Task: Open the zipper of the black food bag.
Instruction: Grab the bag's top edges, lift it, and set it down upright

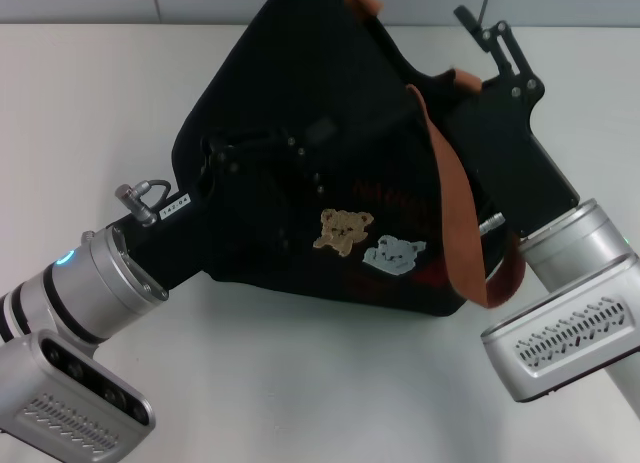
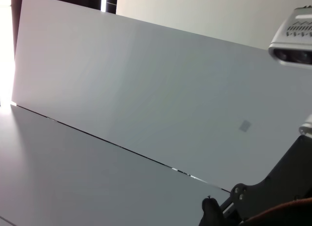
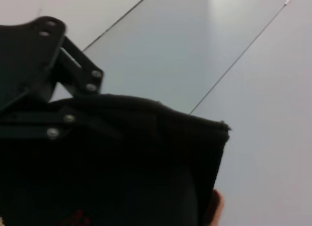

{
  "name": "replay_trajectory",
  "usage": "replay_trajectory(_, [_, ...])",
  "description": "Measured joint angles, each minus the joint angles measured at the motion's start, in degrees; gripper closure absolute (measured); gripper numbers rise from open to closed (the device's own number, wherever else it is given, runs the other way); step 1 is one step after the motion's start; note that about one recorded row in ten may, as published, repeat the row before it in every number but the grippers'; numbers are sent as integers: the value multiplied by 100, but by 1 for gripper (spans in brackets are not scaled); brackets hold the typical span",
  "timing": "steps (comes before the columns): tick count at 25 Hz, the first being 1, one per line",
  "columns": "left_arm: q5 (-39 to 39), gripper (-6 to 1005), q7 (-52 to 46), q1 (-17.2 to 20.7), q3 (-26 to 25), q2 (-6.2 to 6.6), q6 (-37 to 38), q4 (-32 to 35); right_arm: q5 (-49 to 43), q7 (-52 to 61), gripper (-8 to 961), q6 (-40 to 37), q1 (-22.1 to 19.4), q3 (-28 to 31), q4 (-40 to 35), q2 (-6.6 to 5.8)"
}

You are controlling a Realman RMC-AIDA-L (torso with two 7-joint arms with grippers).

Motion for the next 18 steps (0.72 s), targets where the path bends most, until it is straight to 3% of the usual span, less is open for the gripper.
replay_trajectory(10, [-7,910,19,-132,-56,10,35,50,-12,-1,121,114,-21,12,150,-2])
replay_trajectory(18, [4,910,225,-372,-47,22,29,68,-27,768,121,684,-81,-9,423,-2])
